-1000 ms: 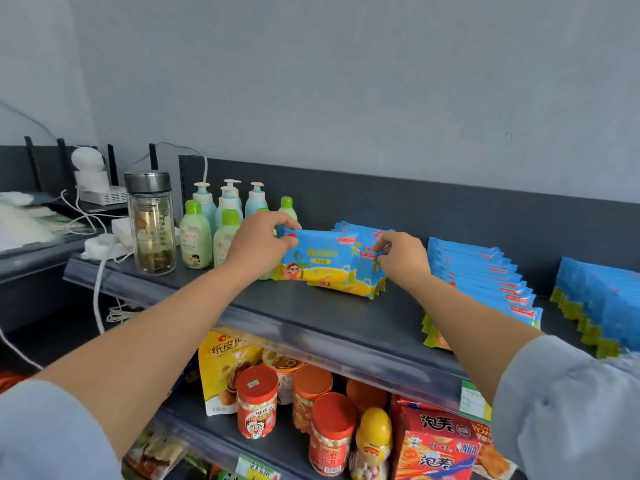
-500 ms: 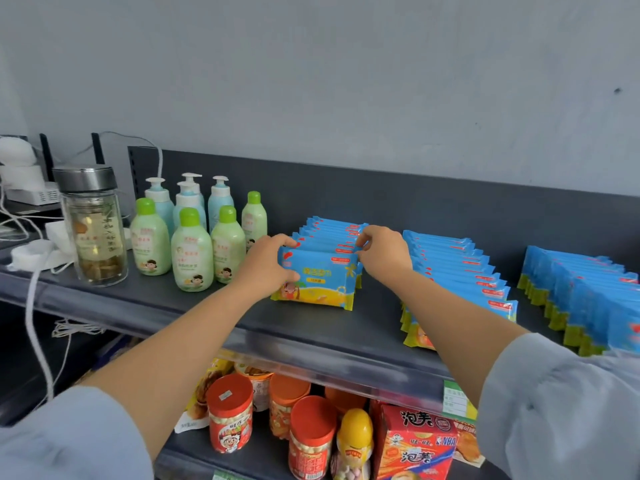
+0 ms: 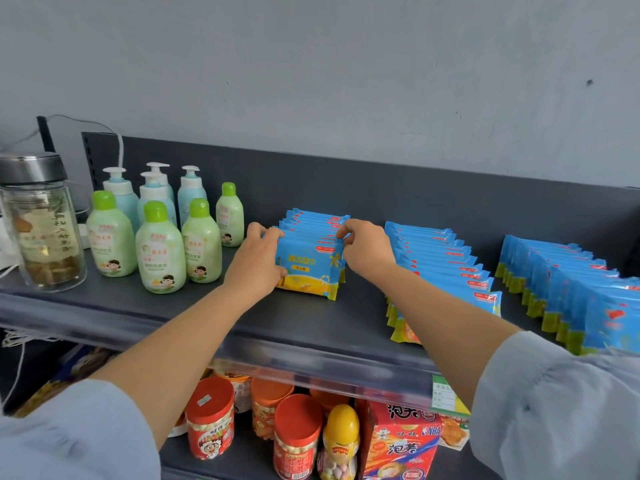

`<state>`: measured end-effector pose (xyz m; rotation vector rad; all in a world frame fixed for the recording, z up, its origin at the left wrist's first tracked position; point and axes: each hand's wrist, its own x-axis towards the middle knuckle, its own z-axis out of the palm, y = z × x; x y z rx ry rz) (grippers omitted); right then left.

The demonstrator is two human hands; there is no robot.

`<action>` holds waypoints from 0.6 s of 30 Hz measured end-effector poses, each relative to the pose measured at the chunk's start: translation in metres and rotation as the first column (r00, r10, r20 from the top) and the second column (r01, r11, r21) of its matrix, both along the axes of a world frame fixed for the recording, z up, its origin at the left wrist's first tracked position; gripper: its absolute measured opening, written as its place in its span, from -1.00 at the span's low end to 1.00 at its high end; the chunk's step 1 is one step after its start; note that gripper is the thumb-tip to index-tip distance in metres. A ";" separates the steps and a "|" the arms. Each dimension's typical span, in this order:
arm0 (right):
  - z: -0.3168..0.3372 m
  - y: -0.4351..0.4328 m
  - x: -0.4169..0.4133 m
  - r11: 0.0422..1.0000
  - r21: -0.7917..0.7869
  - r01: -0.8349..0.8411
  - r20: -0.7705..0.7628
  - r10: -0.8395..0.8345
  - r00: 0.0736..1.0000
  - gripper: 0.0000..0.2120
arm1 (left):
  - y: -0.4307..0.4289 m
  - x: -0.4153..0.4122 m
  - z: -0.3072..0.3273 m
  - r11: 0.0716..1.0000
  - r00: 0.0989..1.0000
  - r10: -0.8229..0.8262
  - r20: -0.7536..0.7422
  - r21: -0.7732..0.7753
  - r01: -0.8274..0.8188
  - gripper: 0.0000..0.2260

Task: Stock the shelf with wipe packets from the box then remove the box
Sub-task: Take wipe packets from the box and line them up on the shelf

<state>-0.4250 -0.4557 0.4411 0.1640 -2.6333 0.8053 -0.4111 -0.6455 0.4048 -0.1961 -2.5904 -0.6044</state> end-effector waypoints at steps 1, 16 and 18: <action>-0.001 0.000 0.001 1.000 0.001 -0.002 0.006 0.002 1.000 -0.72 | 0.000 -0.001 0.000 1.000 1.000 0.002 -0.005 -0.012 -0.002 -0.43; 0.000 -0.011 0.032 0.924 0.382 0.020 0.003 -0.023 1.000 -0.59 | 0.009 0.015 0.008 0.900 0.994 0.039 -0.098 -0.428 -0.078 -0.32; 0.003 -0.009 0.040 0.909 0.416 0.032 -0.026 -0.023 0.999 -0.60 | 0.014 0.016 0.012 0.895 0.994 0.017 -0.104 -0.442 -0.061 -0.34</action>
